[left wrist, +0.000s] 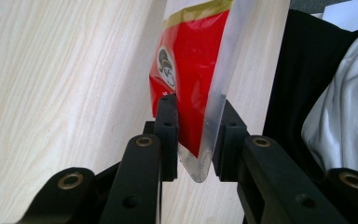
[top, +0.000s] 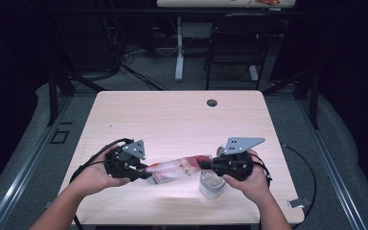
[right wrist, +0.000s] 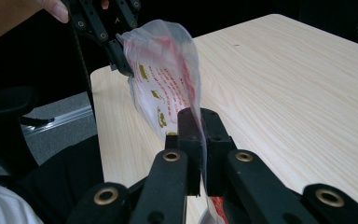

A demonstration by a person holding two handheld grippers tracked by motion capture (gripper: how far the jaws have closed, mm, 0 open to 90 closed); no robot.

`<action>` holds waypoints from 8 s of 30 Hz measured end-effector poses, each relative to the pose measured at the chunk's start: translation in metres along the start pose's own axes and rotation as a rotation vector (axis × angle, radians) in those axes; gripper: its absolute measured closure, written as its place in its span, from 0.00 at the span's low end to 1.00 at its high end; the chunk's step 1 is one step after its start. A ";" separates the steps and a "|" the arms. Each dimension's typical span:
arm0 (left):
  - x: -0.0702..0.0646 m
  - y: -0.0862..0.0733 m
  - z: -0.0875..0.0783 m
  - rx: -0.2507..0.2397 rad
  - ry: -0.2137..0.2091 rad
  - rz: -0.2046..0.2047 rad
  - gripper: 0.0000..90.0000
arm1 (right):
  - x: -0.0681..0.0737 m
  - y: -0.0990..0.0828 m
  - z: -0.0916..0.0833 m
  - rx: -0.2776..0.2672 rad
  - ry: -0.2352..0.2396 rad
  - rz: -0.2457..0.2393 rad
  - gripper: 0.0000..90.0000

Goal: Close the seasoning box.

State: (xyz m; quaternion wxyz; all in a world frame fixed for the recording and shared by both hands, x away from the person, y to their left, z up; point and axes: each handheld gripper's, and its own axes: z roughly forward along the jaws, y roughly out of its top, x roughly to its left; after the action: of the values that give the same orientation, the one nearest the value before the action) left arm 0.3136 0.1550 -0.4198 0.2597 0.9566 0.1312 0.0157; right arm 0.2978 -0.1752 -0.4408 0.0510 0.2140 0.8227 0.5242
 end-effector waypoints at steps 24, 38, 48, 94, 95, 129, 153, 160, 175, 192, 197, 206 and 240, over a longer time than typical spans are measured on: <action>0.001 0.010 -0.017 -0.037 0.013 0.010 0.84 | -0.003 -0.007 -0.007 -0.018 0.027 0.051 1.00; 0.002 0.016 -0.022 -0.031 0.013 0.018 0.85 | -0.006 -0.010 -0.008 -0.038 0.049 0.085 1.00; 0.002 0.023 -0.026 -0.038 0.017 0.025 0.85 | -0.010 -0.013 -0.011 -0.043 0.056 0.114 1.00; 0.004 0.040 -0.039 -0.048 0.024 0.049 0.87 | -0.017 -0.019 -0.015 -0.052 0.073 0.155 1.00; 0.004 0.040 -0.039 -0.047 0.026 0.053 0.87 | -0.017 -0.019 -0.015 -0.050 0.073 0.152 1.00; 0.003 0.059 -0.049 -0.079 0.038 0.074 0.88 | -0.023 -0.026 -0.017 -0.036 0.065 0.190 1.00; 0.005 0.069 -0.049 -0.089 0.040 0.080 0.88 | -0.027 -0.029 -0.020 -0.034 0.055 0.207 1.00; 0.006 0.073 -0.050 -0.087 0.037 0.083 0.88 | -0.028 -0.030 -0.021 -0.034 0.049 0.205 1.00; 0.004 0.079 -0.051 -0.087 0.030 0.105 0.89 | -0.025 -0.030 -0.023 -0.016 0.005 0.179 0.97; 0.003 0.083 -0.051 -0.087 0.027 0.113 0.90 | -0.028 -0.032 -0.024 -0.006 -0.017 0.171 0.93; 0.003 0.083 -0.051 -0.089 0.026 0.111 0.90 | -0.028 -0.032 -0.024 -0.011 -0.016 0.176 0.94; 0.004 0.084 -0.051 -0.092 0.028 0.109 0.90 | -0.028 -0.032 -0.024 -0.008 -0.014 0.175 0.95; 0.002 0.087 -0.052 -0.095 0.032 0.122 0.91 | -0.028 -0.033 -0.022 -0.005 -0.014 0.181 0.97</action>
State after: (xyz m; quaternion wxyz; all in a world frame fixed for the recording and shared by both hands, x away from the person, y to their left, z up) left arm 0.3314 0.1088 -0.3307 0.3014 0.9490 0.0760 0.0528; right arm 0.3062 -0.2170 -0.4640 0.0097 0.2908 0.7984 0.5272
